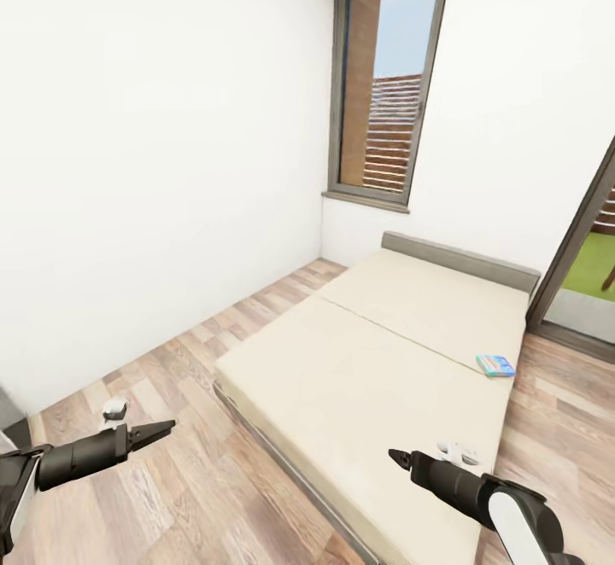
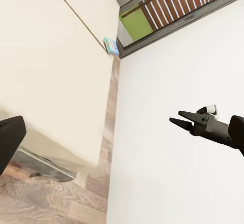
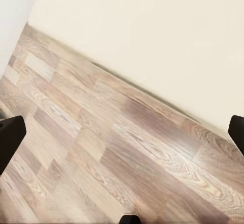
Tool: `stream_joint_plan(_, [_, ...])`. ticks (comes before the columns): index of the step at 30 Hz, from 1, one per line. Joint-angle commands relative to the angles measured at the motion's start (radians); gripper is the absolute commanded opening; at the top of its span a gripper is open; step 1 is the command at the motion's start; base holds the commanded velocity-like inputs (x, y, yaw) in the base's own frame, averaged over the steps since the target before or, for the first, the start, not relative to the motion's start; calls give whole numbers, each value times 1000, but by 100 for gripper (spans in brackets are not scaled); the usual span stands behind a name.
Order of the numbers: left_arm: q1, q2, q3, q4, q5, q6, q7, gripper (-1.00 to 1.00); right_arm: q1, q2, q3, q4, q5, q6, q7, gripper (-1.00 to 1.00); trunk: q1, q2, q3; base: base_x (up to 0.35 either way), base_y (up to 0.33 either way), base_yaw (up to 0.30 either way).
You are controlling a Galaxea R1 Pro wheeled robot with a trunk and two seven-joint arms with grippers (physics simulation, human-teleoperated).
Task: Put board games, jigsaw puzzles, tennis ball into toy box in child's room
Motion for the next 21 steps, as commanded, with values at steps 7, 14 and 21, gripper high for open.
stream_joint_plan(7, [-1,-1,1,0,-5,11,-7,100,-1,0,0,-1,-11,4,-10,100,0,-2,-5,-68,0,281])
stream_joint_plan(14, [-1,-1,1,0,-5,9,-7,100,-1,0,0,-1,-12,4,-10,100,0,-2,-8,-52,0,281])
stream_joint_plan(21, [-1,0,3,0,-4,9,-8,100,-1,0,0,-1,-12,4,-11,100,0,-2,-12,-153,0,281])
